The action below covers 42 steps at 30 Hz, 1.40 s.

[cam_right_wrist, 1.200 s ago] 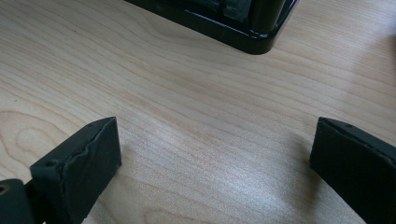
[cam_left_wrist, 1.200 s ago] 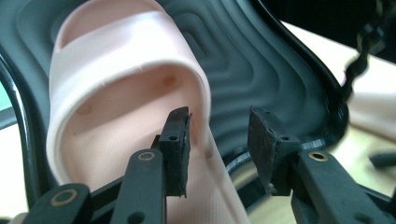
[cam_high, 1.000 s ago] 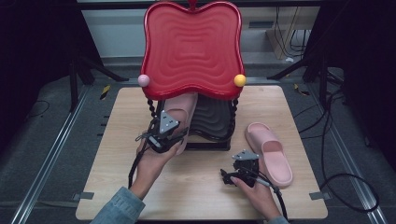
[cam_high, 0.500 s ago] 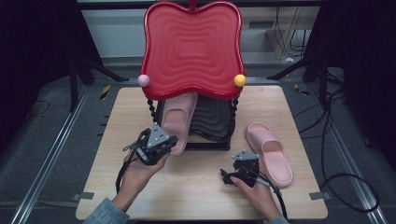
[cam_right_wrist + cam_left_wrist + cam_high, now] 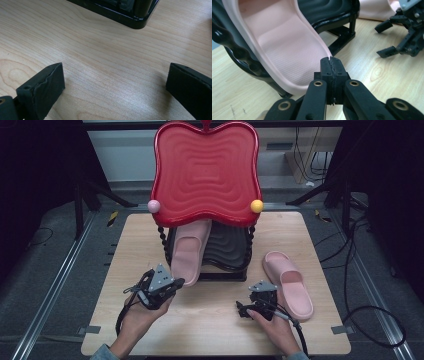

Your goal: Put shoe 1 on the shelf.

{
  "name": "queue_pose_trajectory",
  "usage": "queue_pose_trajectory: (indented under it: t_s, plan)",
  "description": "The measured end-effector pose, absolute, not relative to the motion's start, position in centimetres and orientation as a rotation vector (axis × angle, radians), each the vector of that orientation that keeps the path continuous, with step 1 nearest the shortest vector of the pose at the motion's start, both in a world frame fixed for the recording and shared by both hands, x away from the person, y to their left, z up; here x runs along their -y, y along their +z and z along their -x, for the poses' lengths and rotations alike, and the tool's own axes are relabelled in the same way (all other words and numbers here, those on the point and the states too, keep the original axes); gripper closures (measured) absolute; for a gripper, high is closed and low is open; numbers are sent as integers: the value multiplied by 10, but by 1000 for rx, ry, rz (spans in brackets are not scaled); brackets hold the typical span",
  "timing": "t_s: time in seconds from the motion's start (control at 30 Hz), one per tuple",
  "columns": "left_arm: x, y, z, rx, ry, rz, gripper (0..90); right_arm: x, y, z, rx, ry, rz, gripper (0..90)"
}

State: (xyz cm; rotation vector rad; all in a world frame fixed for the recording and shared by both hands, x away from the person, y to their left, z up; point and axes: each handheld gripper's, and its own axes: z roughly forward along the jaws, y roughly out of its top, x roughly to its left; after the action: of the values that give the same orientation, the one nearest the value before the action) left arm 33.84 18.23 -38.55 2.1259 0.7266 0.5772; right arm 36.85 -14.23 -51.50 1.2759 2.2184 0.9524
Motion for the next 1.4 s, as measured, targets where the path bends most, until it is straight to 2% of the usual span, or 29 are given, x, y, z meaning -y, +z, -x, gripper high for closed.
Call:
queue_pose_trajectory:
  t_s: [0.23,0.8,1.4]
  plan:
    - [-179,-397,-332,-699,554,-2176,899,142,-515,-368,-2218,952,-1277,22]
    - [-167,-423,-350,-708,502,-2269,899,142,-515,-368,-2218,953,-1277,22]
    - [-160,-412,-376,-740,503,-2242,900,142,-515,-369,-2218,952,-1276,22]
